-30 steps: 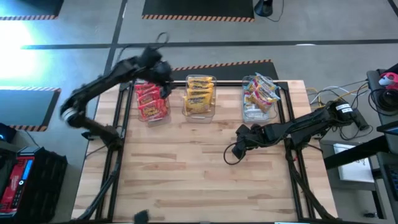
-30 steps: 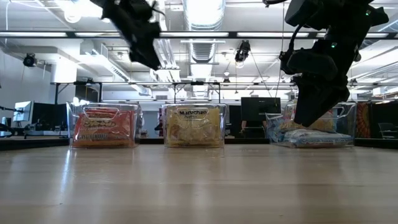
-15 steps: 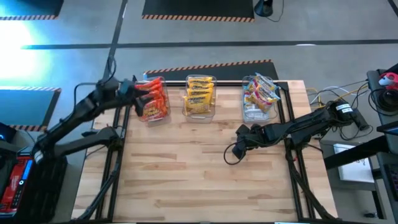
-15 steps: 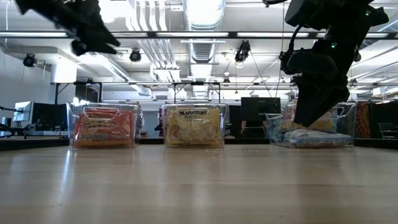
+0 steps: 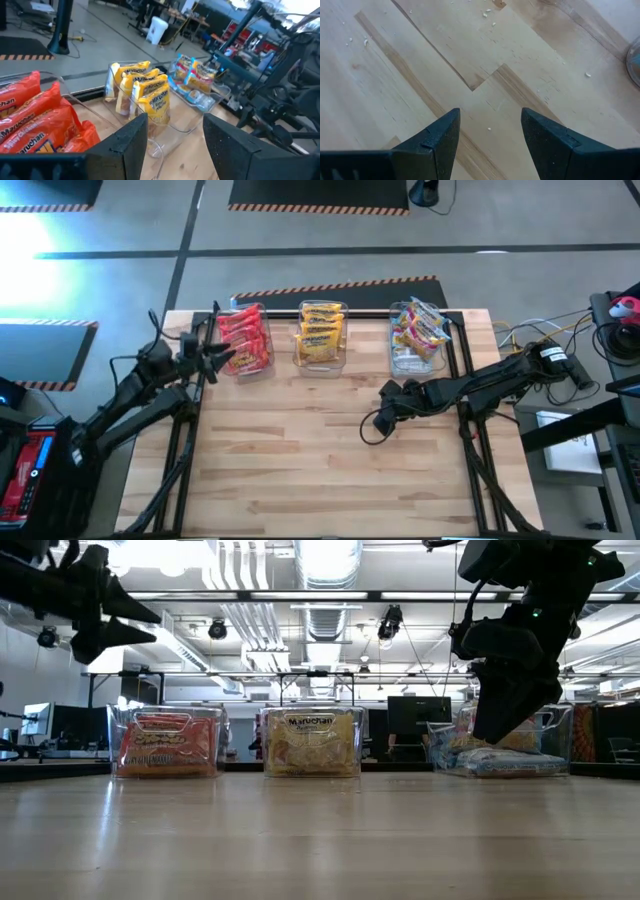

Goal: Sort Maruchan noodles
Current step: Return to Home Position

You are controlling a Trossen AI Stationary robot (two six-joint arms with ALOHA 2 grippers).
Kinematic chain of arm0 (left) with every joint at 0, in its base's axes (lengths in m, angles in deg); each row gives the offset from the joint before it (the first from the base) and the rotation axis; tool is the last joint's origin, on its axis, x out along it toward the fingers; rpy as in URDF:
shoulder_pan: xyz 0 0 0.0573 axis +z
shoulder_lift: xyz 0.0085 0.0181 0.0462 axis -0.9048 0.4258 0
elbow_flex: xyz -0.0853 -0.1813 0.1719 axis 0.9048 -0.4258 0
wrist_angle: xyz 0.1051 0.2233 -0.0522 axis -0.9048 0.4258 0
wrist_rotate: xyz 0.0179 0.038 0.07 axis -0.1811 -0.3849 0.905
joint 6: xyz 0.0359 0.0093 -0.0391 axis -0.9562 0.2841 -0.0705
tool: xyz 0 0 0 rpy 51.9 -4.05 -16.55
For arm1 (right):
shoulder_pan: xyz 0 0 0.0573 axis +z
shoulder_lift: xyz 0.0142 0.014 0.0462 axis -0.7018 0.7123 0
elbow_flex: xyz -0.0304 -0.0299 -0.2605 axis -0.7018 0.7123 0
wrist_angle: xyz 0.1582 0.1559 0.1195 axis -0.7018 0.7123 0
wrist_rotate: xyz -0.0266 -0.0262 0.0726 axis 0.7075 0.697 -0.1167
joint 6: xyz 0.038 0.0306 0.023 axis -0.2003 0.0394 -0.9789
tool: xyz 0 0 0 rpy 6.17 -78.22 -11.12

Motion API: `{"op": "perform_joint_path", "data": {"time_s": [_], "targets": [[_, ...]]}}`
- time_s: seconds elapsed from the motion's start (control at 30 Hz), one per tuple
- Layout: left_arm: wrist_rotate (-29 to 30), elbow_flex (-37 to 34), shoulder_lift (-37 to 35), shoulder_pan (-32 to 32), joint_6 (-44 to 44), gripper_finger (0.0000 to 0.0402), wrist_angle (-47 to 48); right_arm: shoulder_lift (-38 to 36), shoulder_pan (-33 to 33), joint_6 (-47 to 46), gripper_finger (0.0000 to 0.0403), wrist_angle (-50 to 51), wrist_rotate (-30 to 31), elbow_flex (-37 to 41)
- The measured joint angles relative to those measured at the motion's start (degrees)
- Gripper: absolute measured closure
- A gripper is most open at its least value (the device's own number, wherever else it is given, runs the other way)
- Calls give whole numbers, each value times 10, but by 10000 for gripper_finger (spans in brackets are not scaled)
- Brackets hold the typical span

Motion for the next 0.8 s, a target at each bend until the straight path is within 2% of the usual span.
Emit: {"op": "perform_joint_path", "data": {"time_s": [0.27,0.37,0.57,0.67,0.8], "targets": [[21,-46,-65,0,-11,228,-24,0,0,0,202,0,0,0],[33,-82,-63,0,-5,228,-100,0,0,0,202,0,0,0],[33,-163,-60,0,30,228,-323,0,0,0,202,0,0,0],[48,-185,-62,0,38,228,-370,0,0,0,202,0,0,0],[71,-197,-63,0,39,228,-380,0,0,0,202,0,0,0]]}}
